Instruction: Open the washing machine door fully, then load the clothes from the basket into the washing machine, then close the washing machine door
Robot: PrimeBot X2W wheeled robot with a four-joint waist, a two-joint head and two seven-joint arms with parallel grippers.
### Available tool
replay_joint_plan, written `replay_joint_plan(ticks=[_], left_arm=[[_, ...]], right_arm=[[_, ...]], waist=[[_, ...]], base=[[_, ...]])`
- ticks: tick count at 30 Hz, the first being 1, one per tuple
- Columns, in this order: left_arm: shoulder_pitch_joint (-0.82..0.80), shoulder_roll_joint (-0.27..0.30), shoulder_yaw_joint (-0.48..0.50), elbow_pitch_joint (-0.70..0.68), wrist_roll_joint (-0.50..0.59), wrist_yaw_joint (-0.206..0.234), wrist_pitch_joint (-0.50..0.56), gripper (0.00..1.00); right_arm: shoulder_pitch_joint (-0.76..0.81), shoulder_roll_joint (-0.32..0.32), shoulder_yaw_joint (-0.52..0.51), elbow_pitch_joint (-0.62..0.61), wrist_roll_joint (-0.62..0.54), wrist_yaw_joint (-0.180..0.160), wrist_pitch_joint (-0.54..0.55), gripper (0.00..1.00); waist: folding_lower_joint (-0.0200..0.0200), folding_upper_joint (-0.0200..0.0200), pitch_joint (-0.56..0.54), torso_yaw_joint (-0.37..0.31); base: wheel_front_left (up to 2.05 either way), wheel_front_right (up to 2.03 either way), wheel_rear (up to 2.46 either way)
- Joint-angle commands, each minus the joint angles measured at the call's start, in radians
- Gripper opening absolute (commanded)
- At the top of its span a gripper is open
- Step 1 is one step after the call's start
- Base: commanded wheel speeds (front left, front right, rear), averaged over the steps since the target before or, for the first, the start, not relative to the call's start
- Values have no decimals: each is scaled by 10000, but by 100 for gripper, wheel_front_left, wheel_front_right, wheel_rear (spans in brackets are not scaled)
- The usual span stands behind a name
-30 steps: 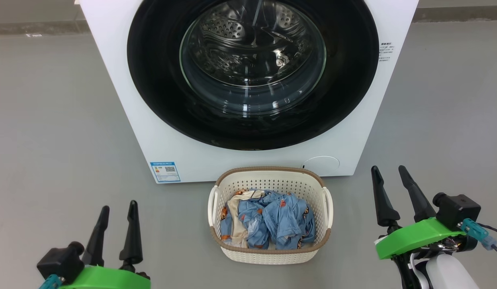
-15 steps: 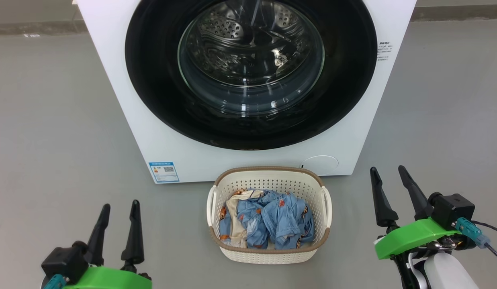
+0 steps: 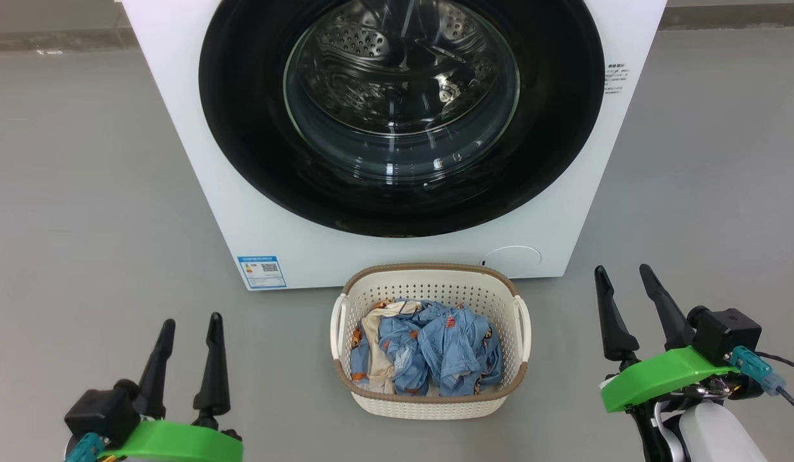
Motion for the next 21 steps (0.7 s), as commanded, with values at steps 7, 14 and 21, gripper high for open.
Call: replay_joint_plan(ticks=[7,14,21], left_arm=[[-418,195,357,-301,185,-35,-107,100],[-433,217,386,-272,244,-36,-107,100],[-462,234,368,-258,342,-36,-107,100]], right_arm=[[-460,29,184,-191,-85,58,-124,100],[-458,37,177,-183,-111,58,-124,100],[-474,43,201,-183,-94,58,-124,100]], waist=[[0,0,21,-12],[0,0,25,-19],[0,0,38,-16]], base=[[0,0,0],[0,0,0],[2,2,-5]])
